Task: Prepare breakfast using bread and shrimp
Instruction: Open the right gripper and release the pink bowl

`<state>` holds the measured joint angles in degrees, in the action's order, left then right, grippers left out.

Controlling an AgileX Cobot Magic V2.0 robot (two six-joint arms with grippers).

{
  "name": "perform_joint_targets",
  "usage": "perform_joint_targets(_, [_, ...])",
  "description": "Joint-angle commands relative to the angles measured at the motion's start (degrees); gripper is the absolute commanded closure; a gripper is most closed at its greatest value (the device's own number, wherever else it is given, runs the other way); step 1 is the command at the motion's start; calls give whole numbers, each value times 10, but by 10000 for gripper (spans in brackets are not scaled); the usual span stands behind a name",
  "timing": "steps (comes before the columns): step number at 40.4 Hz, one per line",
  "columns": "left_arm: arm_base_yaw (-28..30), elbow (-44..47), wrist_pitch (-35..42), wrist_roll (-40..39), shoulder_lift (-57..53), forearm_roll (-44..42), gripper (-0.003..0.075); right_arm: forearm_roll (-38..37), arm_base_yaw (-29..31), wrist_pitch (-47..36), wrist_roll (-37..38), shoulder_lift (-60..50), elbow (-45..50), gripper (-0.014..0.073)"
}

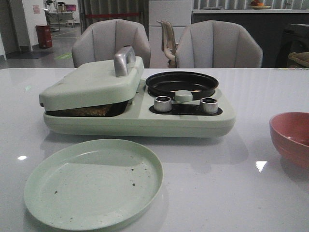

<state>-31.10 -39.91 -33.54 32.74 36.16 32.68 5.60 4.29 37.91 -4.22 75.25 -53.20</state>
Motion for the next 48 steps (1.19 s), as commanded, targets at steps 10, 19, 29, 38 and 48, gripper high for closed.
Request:
perform_joint_targets(10, [-3, -17, 40, 0, -1, 15, 619, -32, -91, 62, -7, -211, 38, 151])
perform_joint_targets(19, [-3, -17, 40, 0, -1, 15, 619, -33, -91, 81, -7, -317, 114, 151])
perform_joint_targets(29, [-3, -17, 40, 0, -1, 15, 619, -32, -91, 80, -7, -373, 148, 151])
perform_joint_targets(38, [-3, -17, 40, 0, -1, 15, 619, -28, -91, 73, -7, -374, 148, 151])
perform_joint_targets(48, [-3, -17, 43, 0, -1, 15, 619, -27, -91, 71, -7, -374, 148, 302])
